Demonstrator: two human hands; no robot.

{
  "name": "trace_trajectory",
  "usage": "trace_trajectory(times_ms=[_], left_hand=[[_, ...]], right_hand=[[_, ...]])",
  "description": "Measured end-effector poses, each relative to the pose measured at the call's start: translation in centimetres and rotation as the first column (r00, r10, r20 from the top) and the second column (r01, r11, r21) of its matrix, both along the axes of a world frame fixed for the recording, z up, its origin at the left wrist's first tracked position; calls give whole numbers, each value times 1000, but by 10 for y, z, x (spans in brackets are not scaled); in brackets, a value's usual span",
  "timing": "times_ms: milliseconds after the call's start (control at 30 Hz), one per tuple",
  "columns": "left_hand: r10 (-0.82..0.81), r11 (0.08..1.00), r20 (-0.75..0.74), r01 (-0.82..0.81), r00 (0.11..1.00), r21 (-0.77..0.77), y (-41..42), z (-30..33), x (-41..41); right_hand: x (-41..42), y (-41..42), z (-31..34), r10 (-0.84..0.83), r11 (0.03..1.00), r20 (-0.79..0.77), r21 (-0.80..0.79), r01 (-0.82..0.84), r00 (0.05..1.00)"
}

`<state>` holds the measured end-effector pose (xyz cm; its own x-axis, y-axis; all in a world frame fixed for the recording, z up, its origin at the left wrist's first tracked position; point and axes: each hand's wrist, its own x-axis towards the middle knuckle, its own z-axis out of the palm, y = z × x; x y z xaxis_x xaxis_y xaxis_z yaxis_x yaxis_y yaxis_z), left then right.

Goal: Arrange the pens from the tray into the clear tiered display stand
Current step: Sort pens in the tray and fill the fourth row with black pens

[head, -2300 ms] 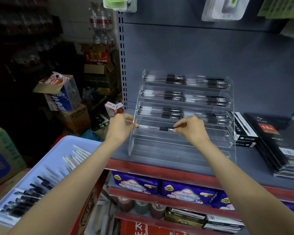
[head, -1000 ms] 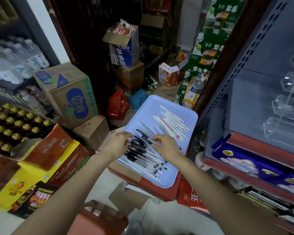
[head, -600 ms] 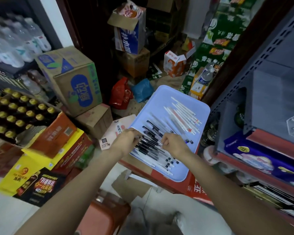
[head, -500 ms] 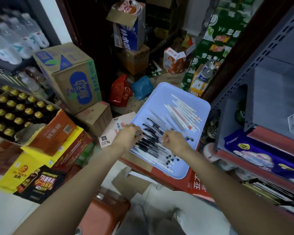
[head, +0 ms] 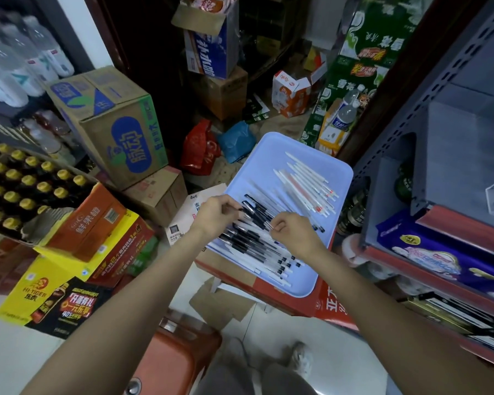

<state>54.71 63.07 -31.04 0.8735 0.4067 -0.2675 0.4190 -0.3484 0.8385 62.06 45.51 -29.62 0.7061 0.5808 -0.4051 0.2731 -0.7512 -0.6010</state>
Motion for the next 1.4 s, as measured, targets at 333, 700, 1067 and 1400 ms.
trace_trajectory(times_ms=[333,700,1067,1400], left_hand=[[104,909,155,-31,982,-417,-47,64,39],[-496,858,263,421,827,295,-158,166,116],[-502,827,485,233,716,512,-303,200,195],[-415,881,509,194,754,431,-348,190,209]], right_hand=[[21,-14,63,-172,931,16,328,158,985],[83,-145,160,-344,724,140,669,167,929],[146,-332,192,-621,352,-72,864,359,781],[174,-384,175,-651,541,65,739,402,756]])
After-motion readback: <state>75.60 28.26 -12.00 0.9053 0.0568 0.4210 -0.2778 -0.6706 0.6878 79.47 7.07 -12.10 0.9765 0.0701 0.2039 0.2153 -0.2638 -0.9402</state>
